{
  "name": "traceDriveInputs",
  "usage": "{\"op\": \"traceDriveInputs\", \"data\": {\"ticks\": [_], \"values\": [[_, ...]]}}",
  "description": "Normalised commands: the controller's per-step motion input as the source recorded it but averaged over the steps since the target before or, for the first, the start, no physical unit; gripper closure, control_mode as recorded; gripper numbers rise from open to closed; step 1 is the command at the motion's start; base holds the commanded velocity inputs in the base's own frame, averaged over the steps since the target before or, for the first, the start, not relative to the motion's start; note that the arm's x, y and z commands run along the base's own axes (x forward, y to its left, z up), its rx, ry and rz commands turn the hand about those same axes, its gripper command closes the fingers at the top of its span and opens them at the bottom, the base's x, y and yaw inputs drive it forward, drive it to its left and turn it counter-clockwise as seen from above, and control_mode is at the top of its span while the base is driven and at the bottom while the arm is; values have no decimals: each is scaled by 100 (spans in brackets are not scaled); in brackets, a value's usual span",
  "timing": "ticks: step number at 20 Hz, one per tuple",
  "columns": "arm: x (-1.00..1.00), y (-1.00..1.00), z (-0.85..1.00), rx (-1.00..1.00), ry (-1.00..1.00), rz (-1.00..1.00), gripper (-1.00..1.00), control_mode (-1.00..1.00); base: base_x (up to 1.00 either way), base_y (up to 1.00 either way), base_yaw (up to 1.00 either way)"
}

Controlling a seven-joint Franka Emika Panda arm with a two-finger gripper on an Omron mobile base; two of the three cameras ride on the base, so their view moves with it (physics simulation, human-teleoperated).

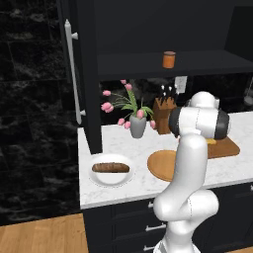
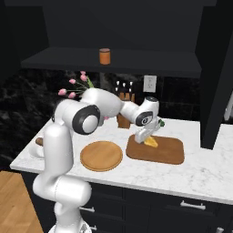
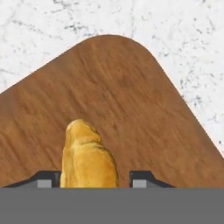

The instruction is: From the different types of pastries on the counter, select a croissant and place it on the cutting board. Then retrieve a jar of jam from the cabinet and place it alongside the croissant on the cutting board.

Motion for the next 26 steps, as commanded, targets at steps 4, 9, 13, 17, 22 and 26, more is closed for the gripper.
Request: {"op": "traceDriveInputs", "data": {"ticks": [4,9,13,17,22,26], "values": [[2,0,-31,1,5,-5,100,-100,0,0,0],[-36,0,-57,0,3,-6,100,-100,0,0,0],[-34,0,-64,0,0,-2,100,-100,0,0,0],[-20,9,-52,0,2,-3,-100,-100,0,0,0],[-29,-1,-8,0,1,-3,-100,-100,0,0,0],[-27,0,6,0,0,-2,-100,-100,0,0,0]]}}
